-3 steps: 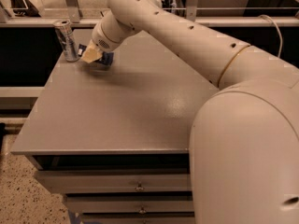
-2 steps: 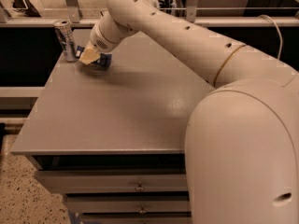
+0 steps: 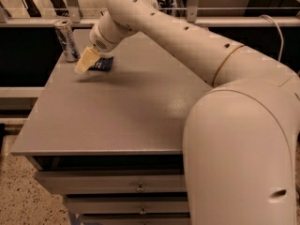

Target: Move rxbar blueberry near redbull can

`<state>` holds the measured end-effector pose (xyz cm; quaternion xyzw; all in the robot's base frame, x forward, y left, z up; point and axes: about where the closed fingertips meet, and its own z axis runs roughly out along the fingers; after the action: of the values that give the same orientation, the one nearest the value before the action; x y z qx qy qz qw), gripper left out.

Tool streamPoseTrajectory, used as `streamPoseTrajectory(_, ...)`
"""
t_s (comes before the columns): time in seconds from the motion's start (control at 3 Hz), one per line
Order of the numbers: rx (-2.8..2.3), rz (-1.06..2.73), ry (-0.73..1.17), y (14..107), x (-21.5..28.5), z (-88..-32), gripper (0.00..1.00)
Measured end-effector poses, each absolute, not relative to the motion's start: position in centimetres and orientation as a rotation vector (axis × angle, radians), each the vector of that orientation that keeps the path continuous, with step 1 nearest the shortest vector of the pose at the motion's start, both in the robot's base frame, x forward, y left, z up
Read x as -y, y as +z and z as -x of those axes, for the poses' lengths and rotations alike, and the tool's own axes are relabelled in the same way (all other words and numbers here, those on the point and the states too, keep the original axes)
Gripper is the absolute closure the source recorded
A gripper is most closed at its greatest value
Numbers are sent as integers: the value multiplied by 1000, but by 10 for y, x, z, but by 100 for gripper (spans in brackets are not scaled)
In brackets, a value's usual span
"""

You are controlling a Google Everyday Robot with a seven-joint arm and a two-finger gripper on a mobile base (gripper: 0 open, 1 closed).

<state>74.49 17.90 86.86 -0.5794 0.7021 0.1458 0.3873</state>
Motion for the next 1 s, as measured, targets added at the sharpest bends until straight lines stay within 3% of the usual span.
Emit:
streamPoseTrajectory(0.33,-1771,1463,377,874,-174,-741,0)
streamPoseTrajectory(1.0,-1637,1386,339,918,-66,-683,0)
